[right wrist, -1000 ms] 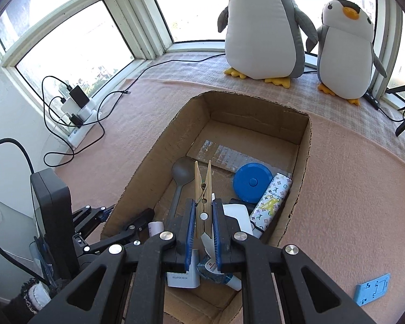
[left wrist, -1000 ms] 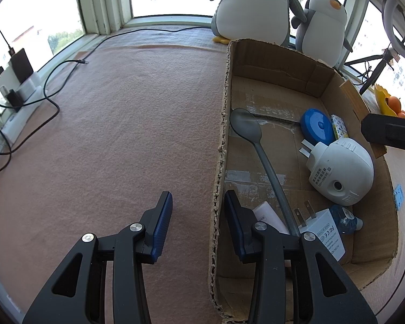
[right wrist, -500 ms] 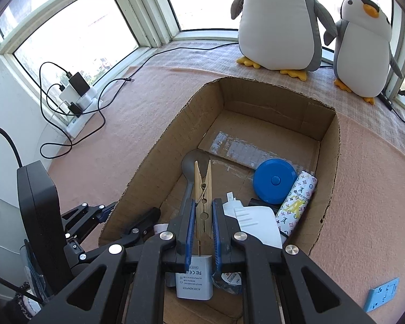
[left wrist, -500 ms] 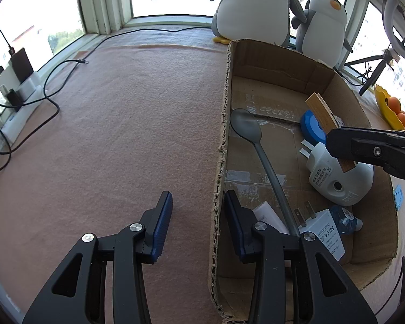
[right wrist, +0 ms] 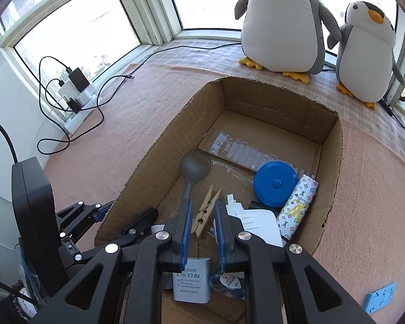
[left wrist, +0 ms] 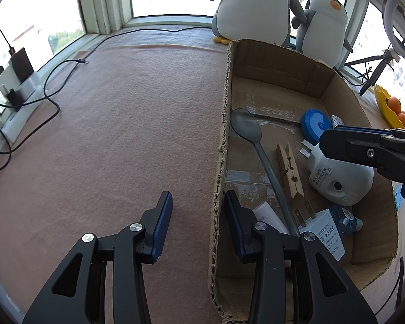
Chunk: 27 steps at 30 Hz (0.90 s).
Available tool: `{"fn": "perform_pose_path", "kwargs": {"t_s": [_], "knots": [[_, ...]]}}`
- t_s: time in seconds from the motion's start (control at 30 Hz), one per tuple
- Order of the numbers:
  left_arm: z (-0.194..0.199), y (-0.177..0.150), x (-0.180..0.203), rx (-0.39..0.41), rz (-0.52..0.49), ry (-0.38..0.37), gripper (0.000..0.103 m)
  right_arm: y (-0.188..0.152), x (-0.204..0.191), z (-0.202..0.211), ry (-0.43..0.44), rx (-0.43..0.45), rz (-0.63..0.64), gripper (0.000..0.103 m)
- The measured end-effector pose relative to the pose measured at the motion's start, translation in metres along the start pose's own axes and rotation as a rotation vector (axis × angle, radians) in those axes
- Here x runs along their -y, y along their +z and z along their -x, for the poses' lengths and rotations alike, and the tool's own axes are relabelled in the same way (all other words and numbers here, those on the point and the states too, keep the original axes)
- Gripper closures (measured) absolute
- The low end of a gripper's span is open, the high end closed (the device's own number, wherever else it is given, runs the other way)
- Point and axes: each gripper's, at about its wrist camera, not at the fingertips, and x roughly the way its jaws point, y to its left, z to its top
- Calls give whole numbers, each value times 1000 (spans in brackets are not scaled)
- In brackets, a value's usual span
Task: Organize rigid objects
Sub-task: 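Carry the clothespin into the box and release it, then move the right tool to the blue phone stand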
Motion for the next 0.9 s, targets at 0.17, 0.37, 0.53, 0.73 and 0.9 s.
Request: {"fn": "perform_pose_path", "kwargs": {"t_s": [0.17,0.37,0.53,0.73,0.9], "knots": [[0,0,0,0,0,0,65,0,2,2,-1,6,-4,77],[0,0,0,0,-1,0,65,0,2,7,0,18,-6,67],[0,0,0,0,0,0,65,0,2,11,-10,27,-1,61],[0,0,0,0,-1,0,65,-3,6,22,-25,48,-13,53],[0,0,0,0,0,-1,65,-8,15,36,-51,74,-30,46]]}}
